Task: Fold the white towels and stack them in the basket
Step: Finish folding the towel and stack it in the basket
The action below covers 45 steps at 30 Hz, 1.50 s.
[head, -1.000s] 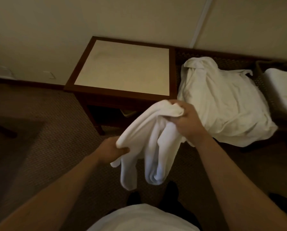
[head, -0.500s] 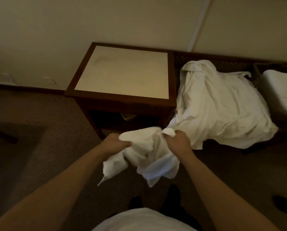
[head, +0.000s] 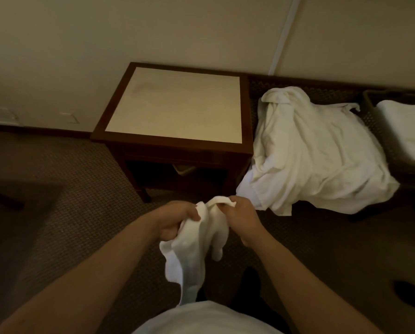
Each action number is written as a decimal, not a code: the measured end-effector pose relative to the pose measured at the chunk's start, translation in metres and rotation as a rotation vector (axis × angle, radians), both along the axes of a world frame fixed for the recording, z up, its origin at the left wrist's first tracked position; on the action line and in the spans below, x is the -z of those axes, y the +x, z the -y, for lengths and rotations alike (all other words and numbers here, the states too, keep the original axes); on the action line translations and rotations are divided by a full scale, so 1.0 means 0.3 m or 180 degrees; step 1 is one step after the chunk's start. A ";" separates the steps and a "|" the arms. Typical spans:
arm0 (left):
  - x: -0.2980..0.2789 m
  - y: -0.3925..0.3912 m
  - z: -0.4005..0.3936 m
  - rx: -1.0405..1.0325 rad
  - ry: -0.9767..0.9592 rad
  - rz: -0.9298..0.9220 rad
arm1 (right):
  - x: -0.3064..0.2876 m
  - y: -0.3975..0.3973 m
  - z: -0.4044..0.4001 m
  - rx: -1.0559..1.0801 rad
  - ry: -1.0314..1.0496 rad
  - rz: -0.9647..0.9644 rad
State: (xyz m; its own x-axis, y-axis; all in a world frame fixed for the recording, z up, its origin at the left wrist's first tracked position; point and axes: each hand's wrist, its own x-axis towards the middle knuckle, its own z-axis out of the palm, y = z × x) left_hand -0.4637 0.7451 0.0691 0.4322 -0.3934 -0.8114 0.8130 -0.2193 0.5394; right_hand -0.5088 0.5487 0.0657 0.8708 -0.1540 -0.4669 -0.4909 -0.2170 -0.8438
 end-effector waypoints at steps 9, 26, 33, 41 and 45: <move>-0.025 -0.030 0.024 0.1017 0.1460 0.1268 | 0.054 -0.037 -0.034 -0.0706 -0.1963 0.0479; -0.011 -0.093 0.060 0.0418 0.0627 0.2814 | 0.024 -0.043 0.003 0.0467 0.0778 0.0432; 0.029 -0.093 0.047 0.0984 0.0886 0.3814 | -0.020 -0.057 0.001 0.0062 0.0783 0.0670; -0.005 -0.127 0.082 0.0205 0.0425 0.3591 | -0.088 -0.040 -0.020 0.0256 0.1648 0.0154; -0.004 -0.145 0.102 -0.0191 0.0645 0.3483 | -0.096 -0.038 -0.028 0.0242 0.1679 -0.0024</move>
